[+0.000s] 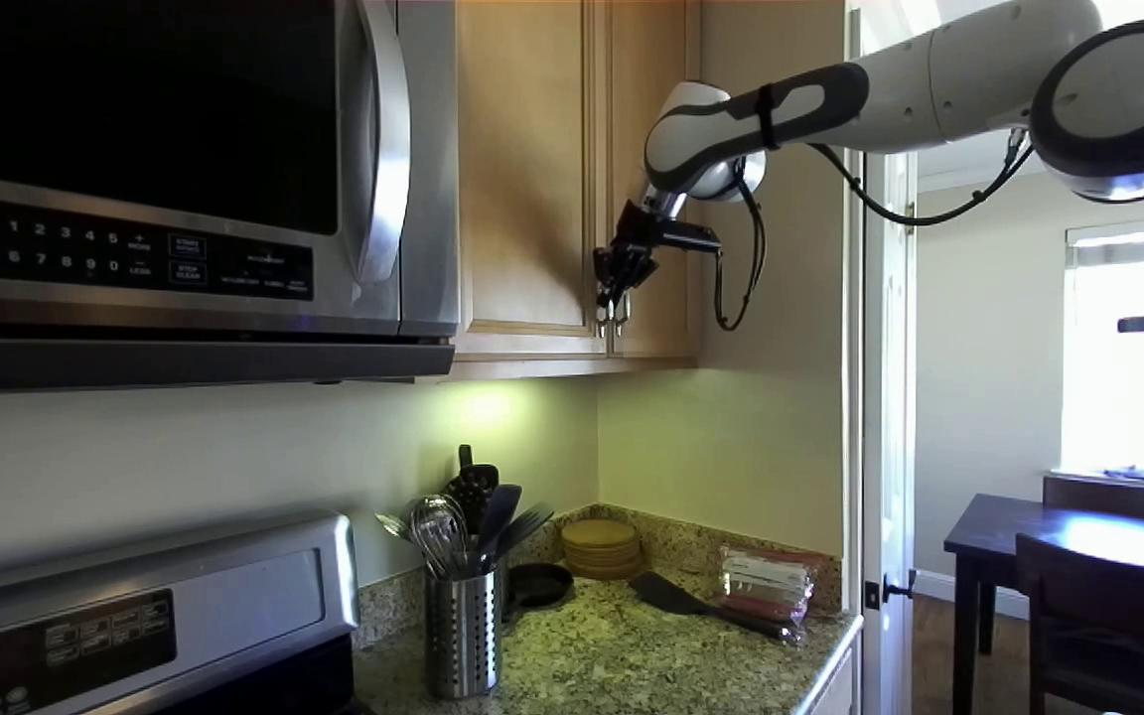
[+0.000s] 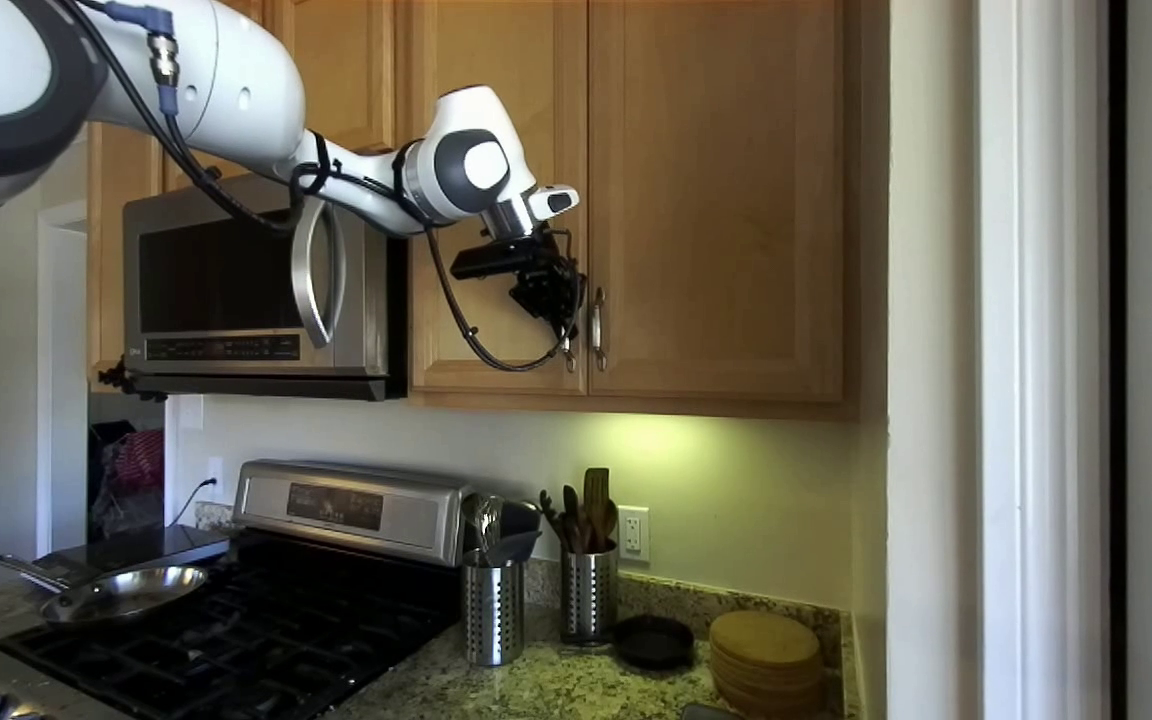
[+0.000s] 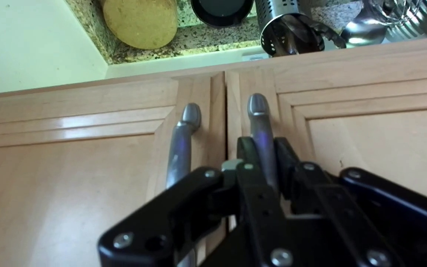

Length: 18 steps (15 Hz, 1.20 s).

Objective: Open the left door to the cupboard on the right

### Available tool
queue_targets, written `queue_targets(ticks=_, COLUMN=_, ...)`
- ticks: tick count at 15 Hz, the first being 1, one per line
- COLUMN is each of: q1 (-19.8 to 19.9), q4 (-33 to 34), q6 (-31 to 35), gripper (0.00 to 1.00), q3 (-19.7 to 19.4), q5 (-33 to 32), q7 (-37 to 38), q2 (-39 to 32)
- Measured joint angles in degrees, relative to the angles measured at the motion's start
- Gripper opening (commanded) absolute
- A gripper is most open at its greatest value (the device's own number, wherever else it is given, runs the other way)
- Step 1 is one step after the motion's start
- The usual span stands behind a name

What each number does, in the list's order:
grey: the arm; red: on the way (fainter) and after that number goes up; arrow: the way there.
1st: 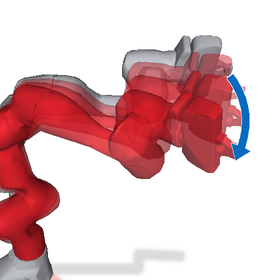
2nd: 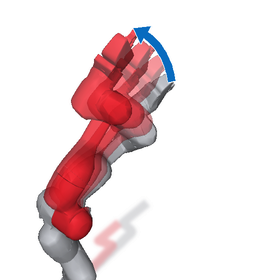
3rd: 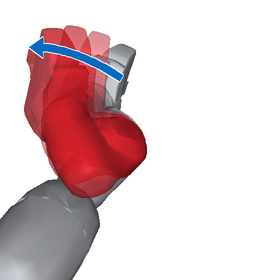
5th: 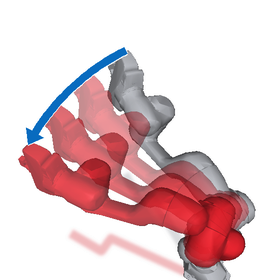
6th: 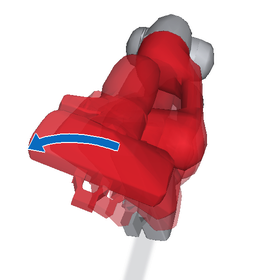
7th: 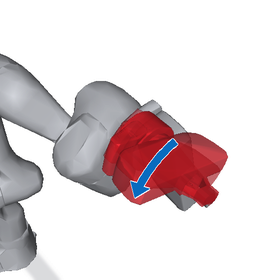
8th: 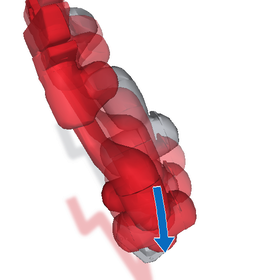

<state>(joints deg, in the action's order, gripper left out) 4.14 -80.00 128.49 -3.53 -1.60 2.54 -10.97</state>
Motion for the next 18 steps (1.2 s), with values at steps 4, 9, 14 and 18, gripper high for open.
queue_targets(ticks=4, q1=-0.5, q4=-1.0, q6=0.4, gripper=0.09, q3=0.2, q5=-3.1, q7=0.3, q2=0.7)
queue_targets(ticks=9, q1=-1.0, q4=-10.9, q6=3.5, gripper=0.09, q3=0.7, q5=-6.9, q7=1.7, q2=8.0)
queue_targets(ticks=14, q1=-1.1, q4=-22.3, q6=3.2, gripper=0.09, q3=2.0, q5=-8.2, q7=2.7, q2=18.4)
queue_targets(ticks=18, q1=-1.1, q4=-30.4, q6=2.0, gripper=0.09, q3=3.8, q5=-8.0, q7=2.7, q2=26.6)
